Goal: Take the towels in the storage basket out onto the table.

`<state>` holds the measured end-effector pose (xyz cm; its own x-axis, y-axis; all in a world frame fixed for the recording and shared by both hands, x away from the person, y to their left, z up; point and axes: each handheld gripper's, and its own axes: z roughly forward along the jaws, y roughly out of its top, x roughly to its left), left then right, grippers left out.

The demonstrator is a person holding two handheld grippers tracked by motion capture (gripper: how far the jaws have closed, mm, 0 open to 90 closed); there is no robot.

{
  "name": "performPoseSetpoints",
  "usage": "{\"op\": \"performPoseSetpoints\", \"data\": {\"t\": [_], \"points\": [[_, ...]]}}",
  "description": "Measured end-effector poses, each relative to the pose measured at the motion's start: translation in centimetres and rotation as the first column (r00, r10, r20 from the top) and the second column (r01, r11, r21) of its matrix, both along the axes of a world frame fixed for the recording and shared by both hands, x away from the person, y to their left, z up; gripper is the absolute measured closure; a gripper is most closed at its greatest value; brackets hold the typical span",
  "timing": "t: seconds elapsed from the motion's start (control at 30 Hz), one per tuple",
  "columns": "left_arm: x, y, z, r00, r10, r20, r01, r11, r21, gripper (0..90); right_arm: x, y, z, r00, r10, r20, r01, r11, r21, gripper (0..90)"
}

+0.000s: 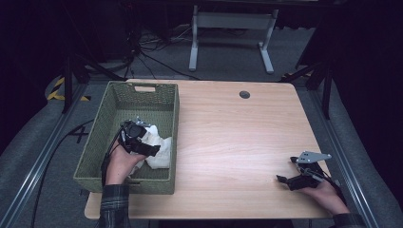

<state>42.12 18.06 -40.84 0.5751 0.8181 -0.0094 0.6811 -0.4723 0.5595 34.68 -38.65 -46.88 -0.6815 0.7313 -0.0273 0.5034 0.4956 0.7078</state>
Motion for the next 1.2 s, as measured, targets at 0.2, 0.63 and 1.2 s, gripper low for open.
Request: {"op": "performPoseSetpoints", "data": {"t": [0.2,0.63,1.2], "points": [[0.2,-0.4,-0.9,0.9974,0.018,-0.07,-0.013,0.9973,0.072,5.7,0.0,0.0,0.0,1.0,0.004,0.002,-0.004,1.0,-0.001,0.1],[0.8,-0.6,-2.1,0.9847,0.022,-0.173,-0.002,0.993,0.118,11.6,0.0,0.0,0.0,1.0,0.004,0.002,-0.004,1.0,-0.001,0.1],[0.4,-0.5,-1.5,0.9675,0.026,-0.251,-0.01,0.9978,0.066,69.3,0.1,0.0,0.0,1.0,0.005,0.002,-0.005,1.0,-0.001,0.2]]}}
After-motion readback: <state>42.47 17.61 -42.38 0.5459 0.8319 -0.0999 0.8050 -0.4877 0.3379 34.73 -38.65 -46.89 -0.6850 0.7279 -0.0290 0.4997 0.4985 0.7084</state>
